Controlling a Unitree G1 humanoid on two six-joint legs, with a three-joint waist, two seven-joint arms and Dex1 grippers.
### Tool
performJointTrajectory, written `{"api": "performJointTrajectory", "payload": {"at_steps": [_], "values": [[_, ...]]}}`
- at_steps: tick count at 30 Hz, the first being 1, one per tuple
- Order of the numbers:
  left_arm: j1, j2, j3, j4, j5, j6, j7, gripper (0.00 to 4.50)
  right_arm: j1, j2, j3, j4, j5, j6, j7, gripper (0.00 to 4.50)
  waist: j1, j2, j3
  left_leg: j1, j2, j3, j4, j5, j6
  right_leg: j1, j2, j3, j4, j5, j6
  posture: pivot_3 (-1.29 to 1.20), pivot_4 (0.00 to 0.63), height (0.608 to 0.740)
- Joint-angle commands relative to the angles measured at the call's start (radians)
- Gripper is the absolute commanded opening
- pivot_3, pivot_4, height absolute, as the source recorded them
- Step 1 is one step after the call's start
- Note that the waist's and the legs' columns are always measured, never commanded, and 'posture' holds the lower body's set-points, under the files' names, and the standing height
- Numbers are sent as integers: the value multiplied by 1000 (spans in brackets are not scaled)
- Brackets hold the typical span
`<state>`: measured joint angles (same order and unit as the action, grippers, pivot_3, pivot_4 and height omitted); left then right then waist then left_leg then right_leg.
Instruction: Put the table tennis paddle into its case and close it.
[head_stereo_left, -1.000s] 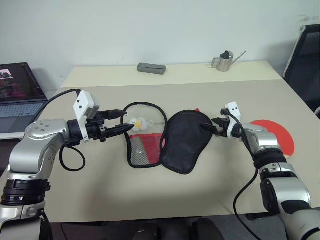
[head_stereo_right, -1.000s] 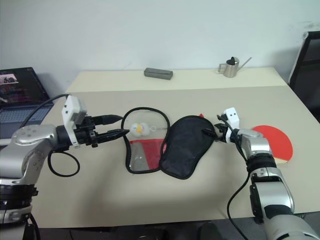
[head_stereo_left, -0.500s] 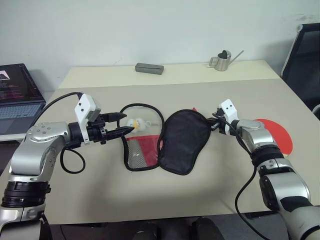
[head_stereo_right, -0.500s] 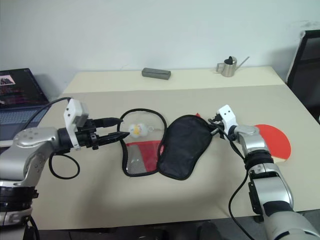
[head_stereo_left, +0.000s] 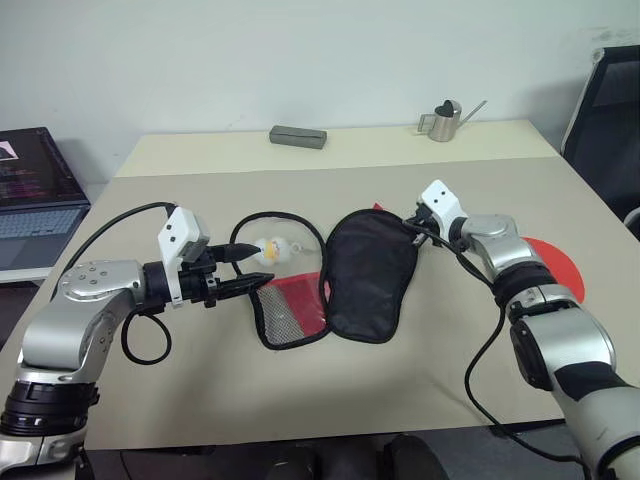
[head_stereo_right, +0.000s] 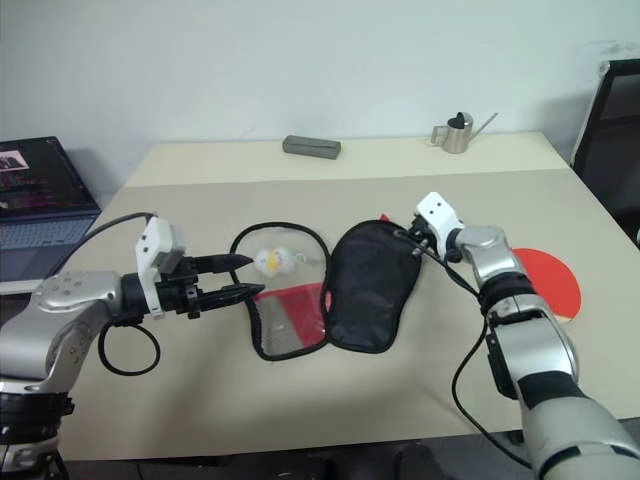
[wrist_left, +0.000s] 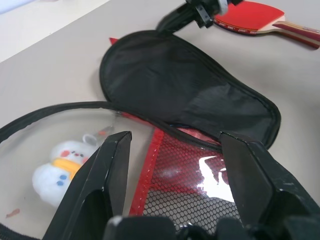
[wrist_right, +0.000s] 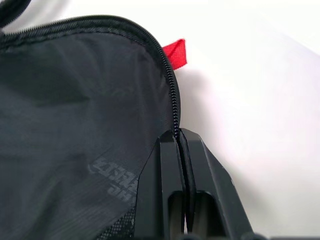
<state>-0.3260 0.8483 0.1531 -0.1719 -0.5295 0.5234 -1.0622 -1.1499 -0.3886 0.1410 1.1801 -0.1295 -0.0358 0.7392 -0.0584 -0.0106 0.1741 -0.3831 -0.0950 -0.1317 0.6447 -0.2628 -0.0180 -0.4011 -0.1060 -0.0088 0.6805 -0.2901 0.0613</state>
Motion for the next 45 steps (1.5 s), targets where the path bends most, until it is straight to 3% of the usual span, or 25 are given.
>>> {"api": "performJointTrajectory", "payload": {"at_steps": [1, 19, 40, 43, 45], "values": [[0, 16, 20, -36, -11, 0, -3, 3053, -60, 2, 9, 39, -34, -58, -22, 10, 0, 0, 0, 0, 0, 0, 0, 0, 0, 0, 0, 0, 0, 0, 0, 0, 150, 740], [-1, 9, 10, -49, 0, -1, 10, 3053, -174, 43, 76, 144, -181, -139, -123, 10, -2, 0, 0, -1, 1, 1, 0, 0, 0, -3, 2, 2, 1, 1, -1, 0, 150, 740], [-32, -13, -34, -29, 16, -19, 10, 3053, -200, 93, 100, 164, -259, -149, -226, 10, -6, 0, 0, -1, 1, 1, 0, 0, -1, -4, 3, 2, 1, 1, -1, 0, 150, 740], [-36, -18, -34, -25, 20, -22, 10, 3053, -204, 96, 98, 164, -261, -147, -231, 565, -6, 0, 0, -1, 1, 1, 0, 0, -1, -4, 3, 2, 1, 1, -1, 0, 150, 740], [-37, -21, -33, -23, 23, -23, 11, 3053, -205, 95, 106, 164, -274, -152, -239, 1174, -6, 0, 0, -1, 1, 1, 0, 0, -1, -4, 3, 2, 1, 1, -1, 0, 150, 740]]}}
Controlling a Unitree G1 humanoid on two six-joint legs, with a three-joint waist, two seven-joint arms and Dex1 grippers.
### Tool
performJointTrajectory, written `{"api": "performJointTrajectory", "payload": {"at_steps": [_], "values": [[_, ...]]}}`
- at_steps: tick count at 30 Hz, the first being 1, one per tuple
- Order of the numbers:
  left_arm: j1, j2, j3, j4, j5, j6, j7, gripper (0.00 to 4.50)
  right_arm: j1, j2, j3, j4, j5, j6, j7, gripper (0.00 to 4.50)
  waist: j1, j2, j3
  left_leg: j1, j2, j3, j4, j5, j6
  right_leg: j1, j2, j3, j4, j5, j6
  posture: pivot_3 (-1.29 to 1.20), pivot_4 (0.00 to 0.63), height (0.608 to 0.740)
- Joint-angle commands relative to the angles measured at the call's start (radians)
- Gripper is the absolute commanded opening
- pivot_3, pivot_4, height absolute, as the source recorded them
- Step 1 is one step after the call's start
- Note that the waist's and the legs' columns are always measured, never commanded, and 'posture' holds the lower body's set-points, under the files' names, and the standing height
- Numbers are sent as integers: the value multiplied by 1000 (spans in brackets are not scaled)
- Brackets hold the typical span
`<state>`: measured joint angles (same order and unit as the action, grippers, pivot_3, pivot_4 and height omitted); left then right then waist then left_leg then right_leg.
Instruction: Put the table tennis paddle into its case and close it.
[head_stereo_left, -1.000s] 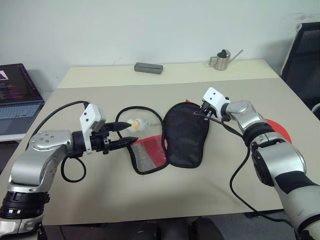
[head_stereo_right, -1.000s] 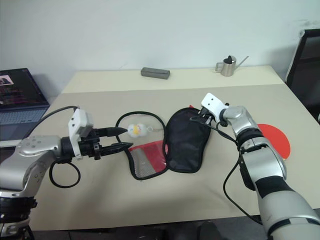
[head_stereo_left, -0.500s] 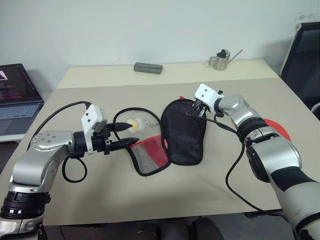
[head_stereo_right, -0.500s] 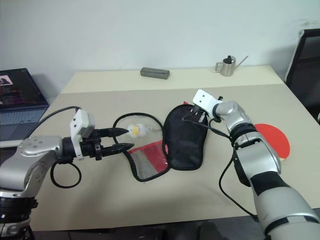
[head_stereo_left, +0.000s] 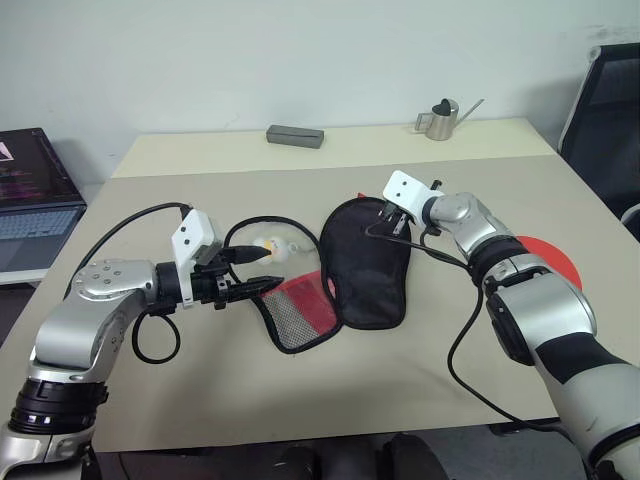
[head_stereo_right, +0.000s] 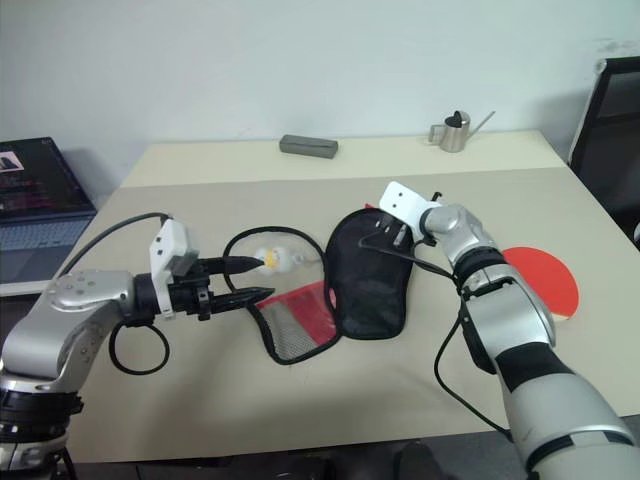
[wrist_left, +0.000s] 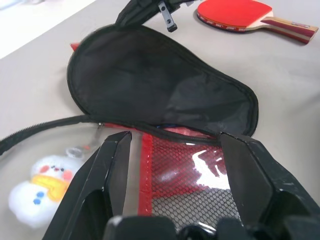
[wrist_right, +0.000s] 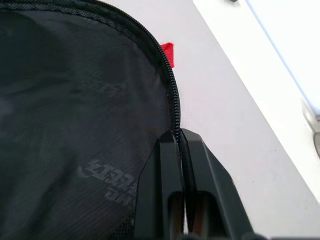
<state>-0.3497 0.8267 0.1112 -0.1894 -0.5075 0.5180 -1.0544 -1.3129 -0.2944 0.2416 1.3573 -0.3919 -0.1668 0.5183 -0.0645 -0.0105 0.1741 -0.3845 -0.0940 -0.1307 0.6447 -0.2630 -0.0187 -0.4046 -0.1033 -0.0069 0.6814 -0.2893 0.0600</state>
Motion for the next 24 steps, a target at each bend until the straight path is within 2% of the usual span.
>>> {"api": "performJointTrajectory", "payload": {"at_steps": [1, 8, 13, 20, 24], "values": [[-14, -1, 9, -5, 2, -18, 3, 3053, -43, 1, 11, -13, -20, -25, -27, 1562, -1, 0, 0, 0, 0, 0, 0, 0, 0, 0, 0, 0, 0, 0, 0, 0, 150, 740], [-16, -9, 8, 0, 7, -24, 9, 3053, -47, -5, 24, -13, -48, -40, -95, 3878, -2, 0, 0, 0, 0, 0, 0, 0, 0, 0, 0, 0, 0, 0, 0, 0, 150, 740], [-21, -17, 8, 9, 10, -31, 11, 3053, -60, -9, -65, -22, 36, -16, -54, 3878, -2, 0, 0, 0, 0, 0, 0, 0, 0, 0, 0, 0, 0, 0, 0, 0, 150, 740], [-26, -31, 5, 23, 7, -44, 1, 3053, -38, -34, -202, -75, 204, 72, 142, 3878, -2, 0, 0, 0, 0, 0, 0, 0, 0, 0, 0, 0, 0, 0, 0, 0, 150, 740], [-45, -40, -5, 50, 11, -55, -18, 3053, 36, -87, -232, -203, 269, 149, 272, 3878, -1, 0, 0, 0, 0, 0, 0, 0, 0, 0, 0, 0, 0, 0, 0, 0, 150, 740]]}}
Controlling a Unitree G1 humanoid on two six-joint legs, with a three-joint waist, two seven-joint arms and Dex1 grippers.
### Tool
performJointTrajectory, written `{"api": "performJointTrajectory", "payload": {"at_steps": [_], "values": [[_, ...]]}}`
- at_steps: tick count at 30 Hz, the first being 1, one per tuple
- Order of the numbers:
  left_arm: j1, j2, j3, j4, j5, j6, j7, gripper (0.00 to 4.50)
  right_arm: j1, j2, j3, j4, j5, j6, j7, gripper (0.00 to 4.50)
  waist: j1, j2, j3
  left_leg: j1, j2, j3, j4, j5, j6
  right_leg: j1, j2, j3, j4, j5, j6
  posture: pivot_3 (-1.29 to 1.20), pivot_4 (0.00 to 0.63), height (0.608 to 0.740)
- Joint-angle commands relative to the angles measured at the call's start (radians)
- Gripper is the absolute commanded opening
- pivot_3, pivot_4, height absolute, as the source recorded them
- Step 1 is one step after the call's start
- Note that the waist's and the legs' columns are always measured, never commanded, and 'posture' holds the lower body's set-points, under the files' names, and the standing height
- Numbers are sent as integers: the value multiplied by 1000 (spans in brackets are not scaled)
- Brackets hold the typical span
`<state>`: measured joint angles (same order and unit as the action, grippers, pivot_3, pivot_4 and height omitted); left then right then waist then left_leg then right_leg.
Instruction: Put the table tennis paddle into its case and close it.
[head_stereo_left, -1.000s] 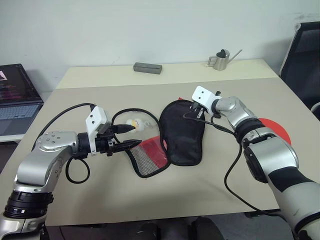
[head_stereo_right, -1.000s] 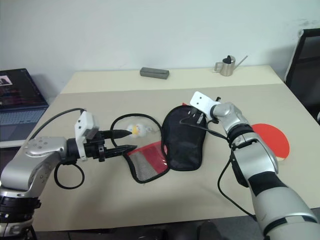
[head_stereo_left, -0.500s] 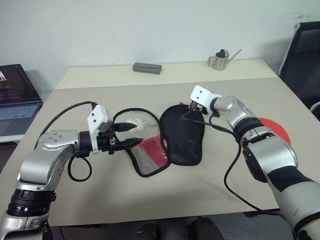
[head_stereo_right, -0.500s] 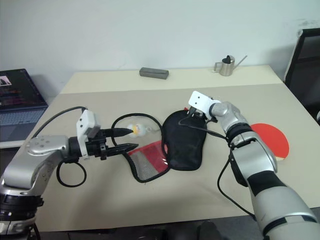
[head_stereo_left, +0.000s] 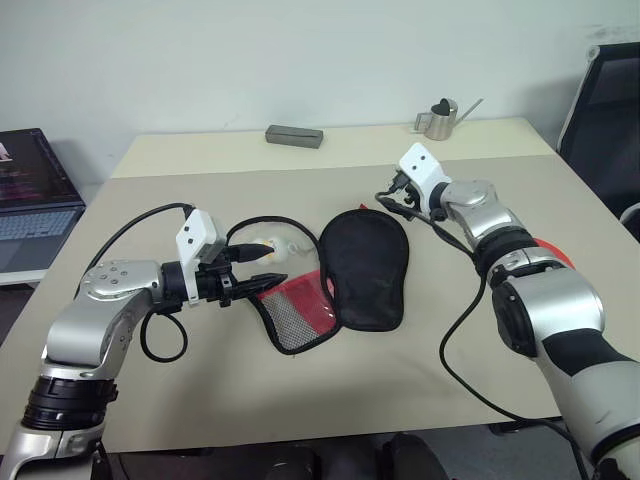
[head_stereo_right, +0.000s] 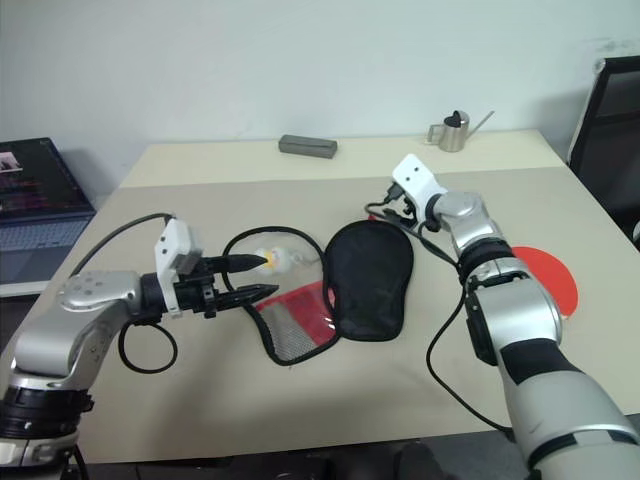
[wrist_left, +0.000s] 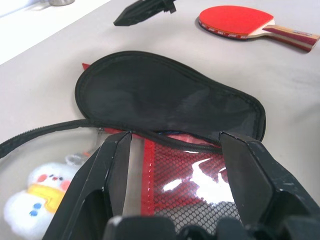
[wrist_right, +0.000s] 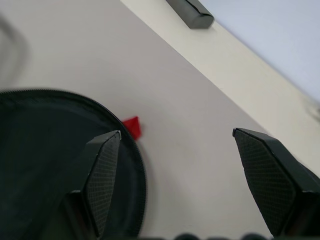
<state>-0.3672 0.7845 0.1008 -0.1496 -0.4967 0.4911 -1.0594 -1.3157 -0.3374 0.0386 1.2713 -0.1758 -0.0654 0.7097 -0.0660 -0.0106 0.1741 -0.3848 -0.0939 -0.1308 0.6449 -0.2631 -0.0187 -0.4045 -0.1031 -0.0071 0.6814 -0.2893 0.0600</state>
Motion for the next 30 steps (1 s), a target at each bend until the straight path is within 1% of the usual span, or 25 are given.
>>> {"api": "performJointTrajectory", "payload": {"at_steps": [1, 4, 6, 10, 12, 15, 20, 22, 27, 30], "values": [[-34, 1, 2, 20, 3, -32, -16, 3053, 65, -59, -34, -163, 67, 81, 98, 3878, 2, 0, 0, 0, 0, 0, 0, 0, 0, 0, 0, 0, 0, 0, 0, 0, 150, 740], [-51, -1, -3, 42, 7, -41, -23, 3053, 156, -93, -35, -334, 103, 188, 143, 3878, 7, 0, 0, -1, 0, 0, 0, 0, 0, 0, 0, -1, 0, 0, 0, 0, 150, 740], [-68, -6, -9, 59, 11, -47, -27, 3053, 237, -124, -51, -489, 141, 304, 162, 3878, 7, 0, 0, -1, 0, 0, 0, 0, 0, 0, 0, -1, 0, 0, 0, 0, 150, 740], [-92, -21, -33, 84, 19, -63, -41, 3053, 402, -156, -77, -761, 203, 515, 151, 3878, 10, 0, 0, -2, 0, 0, 1, 0, 0, -1, -1, -1, 0, 0, 0, 0, 150, 740], [-104, -28, -42, 95, 22, -68, -50, 3053, 462, -151, -87, -852, 228, 601, 128, 3878, 9, 0, 0, -2, 0, 0, 1, 0, 0, 0, -1, -1, 0, 0, 0, 0, 150, 740], [-116, -32, -54, 104, 25, -75, -72, 3053, 511, -133, -88, -923, 252, 672, 86, 3878, 7, 0, 0, -2, 0, 0, 1, 0, 0, -1, -1, -1, 1, 1, 0, 0, 150, 740], [-123, -34, -67, 103, 25, -78, -103, 3053, 541, -104, -73, -998, 282, 738, 40, 3878, 9, 0, 0, -1, 1, 0, 2, 0, 0, -1, 0, -1, 1, 1, -1, 0, 150, 740], [-127, -37, -69, 104, 26, -77, -106, 3053, 547, -110, -72, -1014, 283, 756, 22, 3878, 10, 0, 0, -1, 0, 0, 2, 0, 0, -1, 0, -1, 1, 1, 0, 0, 150, 740], [-133, -52, -79, 98, 30, -77, -109, 3053, 600, -182, -94, -1094, 294, 803, 2, 3878, 17, 0, 0, -2, 0, 0, 2, 0, 0, -1, 0, -1, 0, 1, 0, 0, 150, 740], [-133, -65, -91, 104, 36, -86, -114, 3053, 690, -272, -152, -1236, 313, 897, -7, 3878, 26, 0, 0, -2, 0, -1, 2, 0, 0, 0, 0, -1, 0, 1, 0, 0, 150, 740]]}}
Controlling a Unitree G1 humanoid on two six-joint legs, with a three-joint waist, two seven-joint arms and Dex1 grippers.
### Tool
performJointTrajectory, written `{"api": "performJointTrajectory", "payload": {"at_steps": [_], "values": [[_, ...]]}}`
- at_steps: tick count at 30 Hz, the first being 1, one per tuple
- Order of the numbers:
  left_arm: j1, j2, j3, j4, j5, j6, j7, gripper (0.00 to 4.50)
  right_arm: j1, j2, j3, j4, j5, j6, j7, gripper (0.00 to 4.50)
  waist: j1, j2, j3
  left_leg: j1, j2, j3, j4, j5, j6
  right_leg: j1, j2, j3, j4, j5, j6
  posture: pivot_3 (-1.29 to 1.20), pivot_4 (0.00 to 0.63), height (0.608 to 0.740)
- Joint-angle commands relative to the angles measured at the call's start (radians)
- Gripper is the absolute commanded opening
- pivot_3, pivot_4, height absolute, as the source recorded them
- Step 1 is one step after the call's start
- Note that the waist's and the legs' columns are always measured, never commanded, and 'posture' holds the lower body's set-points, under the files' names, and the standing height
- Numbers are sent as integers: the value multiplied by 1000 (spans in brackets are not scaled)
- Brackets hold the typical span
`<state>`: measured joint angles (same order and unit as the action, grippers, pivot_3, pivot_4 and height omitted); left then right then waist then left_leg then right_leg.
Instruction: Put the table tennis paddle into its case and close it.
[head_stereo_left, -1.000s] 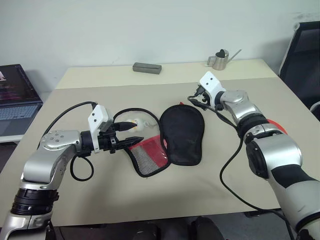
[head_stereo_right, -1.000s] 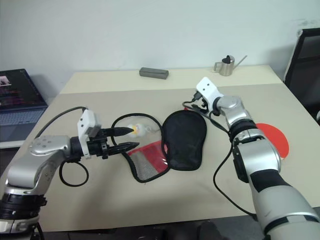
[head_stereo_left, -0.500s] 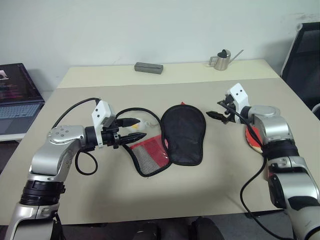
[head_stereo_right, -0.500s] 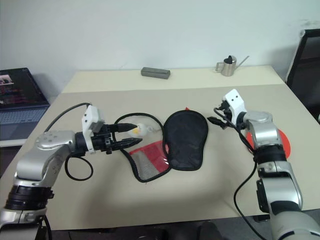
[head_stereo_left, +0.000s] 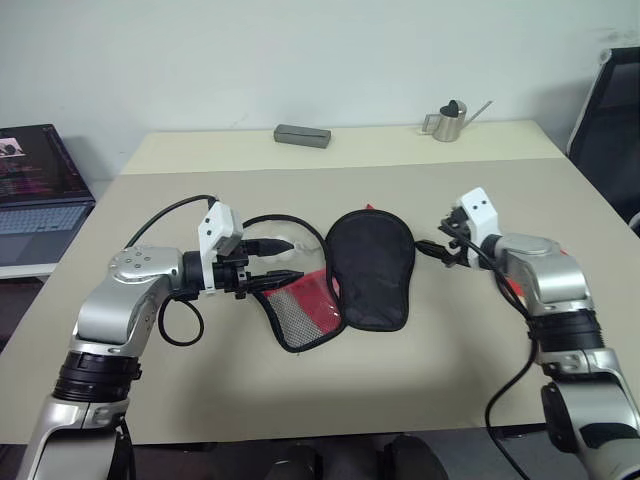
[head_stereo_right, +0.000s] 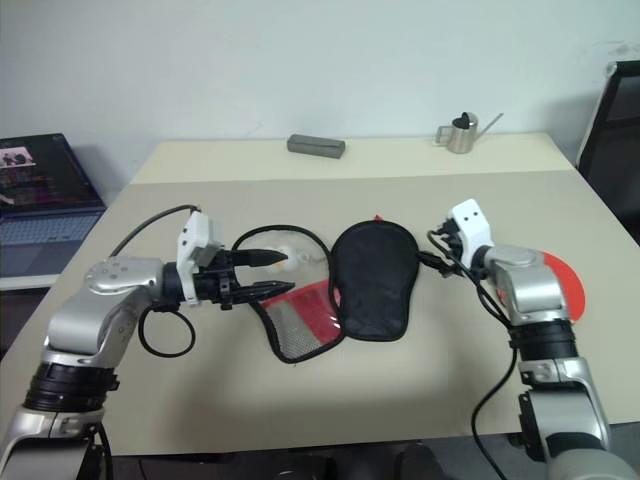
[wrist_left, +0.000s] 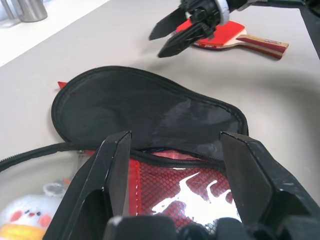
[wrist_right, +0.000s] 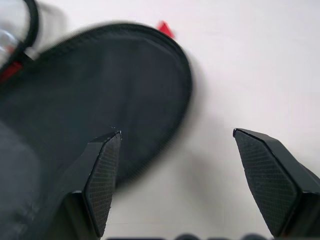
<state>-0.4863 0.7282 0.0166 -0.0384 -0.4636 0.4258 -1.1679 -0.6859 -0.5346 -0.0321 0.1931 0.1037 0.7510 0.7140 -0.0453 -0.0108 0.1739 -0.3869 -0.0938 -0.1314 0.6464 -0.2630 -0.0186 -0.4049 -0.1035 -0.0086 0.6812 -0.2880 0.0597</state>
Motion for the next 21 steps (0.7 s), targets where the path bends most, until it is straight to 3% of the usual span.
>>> {"api": "performJointTrajectory", "payload": {"at_steps": [1, 6, 14, 21], "values": [[-15, -14, -12, -4, 4, -23, -9, 3053, 105, -103, -112, -226, 49, 127, -11, 3878, 10, 0, 0, -1, 0, 0, 0, 0, 0, 0, 0, 0, -1, 0, 0, 0, 150, 740], [-27, -37, -41, 21, 14, -42, -29, 3053, 279, -133, -277, -488, 138, 312, -52, 3878, 14, 0, 0, -3, 0, -1, 1, 0, 0, -1, 0, -1, -1, 0, 0, 0, 150, 740], [-105, -73, -96, 118, 43, -82, -96, 3053, 591, -3, -596, -807, 204, 514, -187, 3878, 16, -1, -1, -3, 0, -1, 2, 0, 1, 0, 1, -1, 0, 1, 1, 0, 150, 740], [-185, -107, -135, 195, 68, -120, -153, 3053, 731, 141, -568, -943, 171, 515, -344, 3878, 12, -2, -2, -1, 1, -1, 2, 0, 1, 1, 2, 0, 1, 2, 1, 0, 150, 740]]}}
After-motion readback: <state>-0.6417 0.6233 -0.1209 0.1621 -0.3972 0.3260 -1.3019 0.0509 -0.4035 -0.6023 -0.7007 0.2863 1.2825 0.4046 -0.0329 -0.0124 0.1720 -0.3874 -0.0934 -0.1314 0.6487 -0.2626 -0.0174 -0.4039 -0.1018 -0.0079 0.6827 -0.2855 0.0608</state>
